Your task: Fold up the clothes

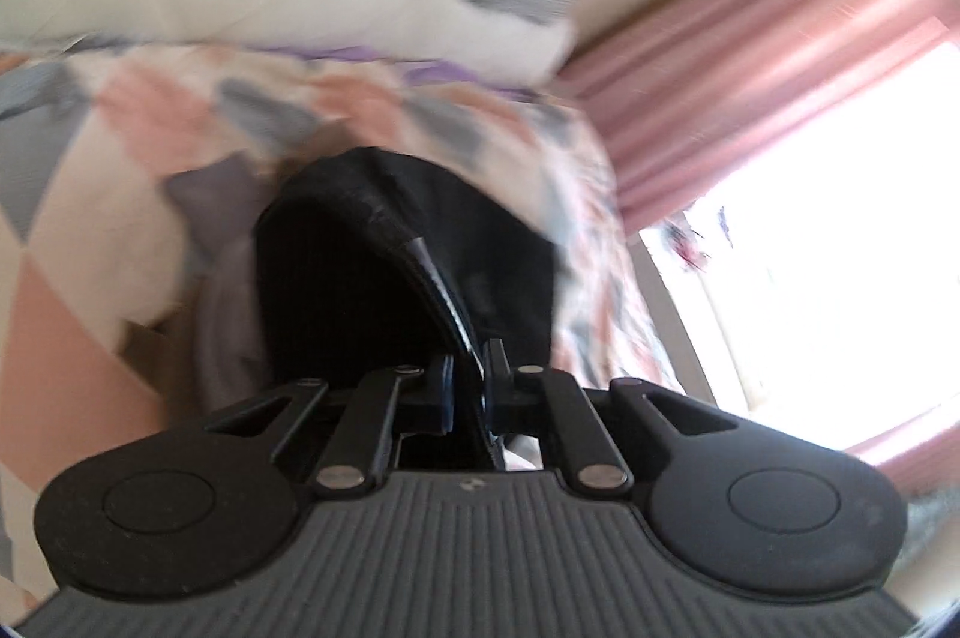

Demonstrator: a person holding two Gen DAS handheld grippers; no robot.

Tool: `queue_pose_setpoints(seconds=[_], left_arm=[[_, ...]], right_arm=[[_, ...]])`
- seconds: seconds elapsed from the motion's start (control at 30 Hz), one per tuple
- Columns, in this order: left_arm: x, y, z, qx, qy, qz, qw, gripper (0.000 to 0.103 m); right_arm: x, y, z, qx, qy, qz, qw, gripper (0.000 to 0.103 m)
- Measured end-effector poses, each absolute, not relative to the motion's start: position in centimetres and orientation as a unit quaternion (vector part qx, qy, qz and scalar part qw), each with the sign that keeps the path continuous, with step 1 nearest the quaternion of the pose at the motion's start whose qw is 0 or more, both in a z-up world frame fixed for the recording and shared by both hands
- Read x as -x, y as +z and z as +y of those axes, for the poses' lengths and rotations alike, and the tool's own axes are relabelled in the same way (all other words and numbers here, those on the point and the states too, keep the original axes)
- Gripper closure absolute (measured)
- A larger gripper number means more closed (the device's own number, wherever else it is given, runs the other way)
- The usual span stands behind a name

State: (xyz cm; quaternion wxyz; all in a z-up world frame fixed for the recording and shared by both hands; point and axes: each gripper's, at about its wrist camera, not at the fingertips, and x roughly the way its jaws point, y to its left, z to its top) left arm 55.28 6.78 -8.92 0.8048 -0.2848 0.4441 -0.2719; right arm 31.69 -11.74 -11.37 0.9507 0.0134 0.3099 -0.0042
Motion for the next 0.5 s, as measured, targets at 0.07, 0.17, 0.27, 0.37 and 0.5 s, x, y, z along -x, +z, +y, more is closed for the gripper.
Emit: queue_pose_setpoints(seconds=[0.07, 0.17, 0.27, 0.37, 0.5], left_arm=[[-52.1, -6.9, 4.9, 0.273, -0.304, 0.432, 0.804, 0.097], [-46.8, -4.6, 2.0, 0.258, -0.35, 0.418, 0.798, 0.096], [-40.4, -3.7, -0.5, 0.256, -0.393, 0.42, 0.777, 0.095], [-32.9, -4.4, -2.4, 0.236, -0.433, 0.443, 0.748, 0.093], [-23.4, -9.6, -3.6, 0.166, -0.448, 0.526, 0.703, 0.09]], right_arm=[[-29.0, -9.2, -14.6, -0.023, -0.028, 0.287, 0.957, 0.098], [-23.8, -6.4, -18.3, -0.012, -0.06, 0.255, 0.965, 0.098], [-17.1, -4.4, -21.8, 0.007, -0.087, 0.242, 0.966, 0.098], [-9.4, -4.1, -24.3, 0.027, -0.103, 0.257, 0.961, 0.098], [0.0, -8.1, -25.4, 0.05, -0.102, 0.354, 0.928, 0.099]])
